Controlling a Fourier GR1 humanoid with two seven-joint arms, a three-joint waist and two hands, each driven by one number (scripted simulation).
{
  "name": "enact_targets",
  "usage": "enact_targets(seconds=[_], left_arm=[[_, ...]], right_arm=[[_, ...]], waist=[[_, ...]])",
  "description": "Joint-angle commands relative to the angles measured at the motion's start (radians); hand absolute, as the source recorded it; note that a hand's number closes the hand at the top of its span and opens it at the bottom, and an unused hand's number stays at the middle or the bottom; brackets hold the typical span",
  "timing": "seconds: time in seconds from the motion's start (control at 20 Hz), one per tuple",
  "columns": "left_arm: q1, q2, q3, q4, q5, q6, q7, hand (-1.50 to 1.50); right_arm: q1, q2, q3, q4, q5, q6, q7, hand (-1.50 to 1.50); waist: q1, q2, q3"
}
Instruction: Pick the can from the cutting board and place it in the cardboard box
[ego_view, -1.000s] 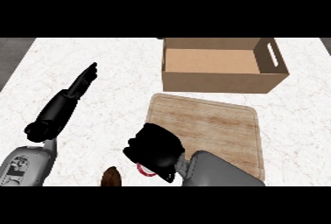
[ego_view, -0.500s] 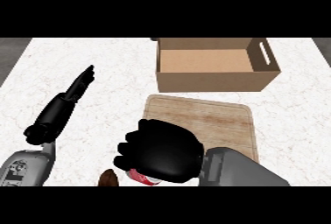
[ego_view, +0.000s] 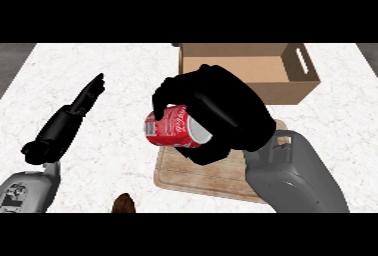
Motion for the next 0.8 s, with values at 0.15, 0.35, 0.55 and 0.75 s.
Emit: enact_targets(seconds=[0.15,0.35,0.55,0.75], left_arm=[[-0.017,-0.032,-0.016,0.044,-0.04,0.014,-0.033,0.0],[-0.019,-0.02,0.007,0.008,-0.018,-0.009,-0.007,0.0],[-0.087,-0.03,-0.001,0.056,-0.016,-0.029,0.002,0.0],[-0.046,-0.034,-0.008,0.05,-0.044,-0.012,-0.038,0.0]], right_arm=[[-0.177,-0.016,-0.254,0.265,-0.035,-0.021,0.022,1.5],[-0.268,-0.092,-0.31,0.479,0.014,-0.082,-0.112,1.5],[-0.386,-0.136,-0.267,0.689,0.086,-0.046,-0.158,1.5],[-0.433,-0.211,-0.251,0.845,0.088,0.114,-0.194,1.5]], waist=[[0.007,0.007,0.0],[0.017,0.007,0.0],[0.027,0.013,-0.001],[0.034,0.015,-0.001]])
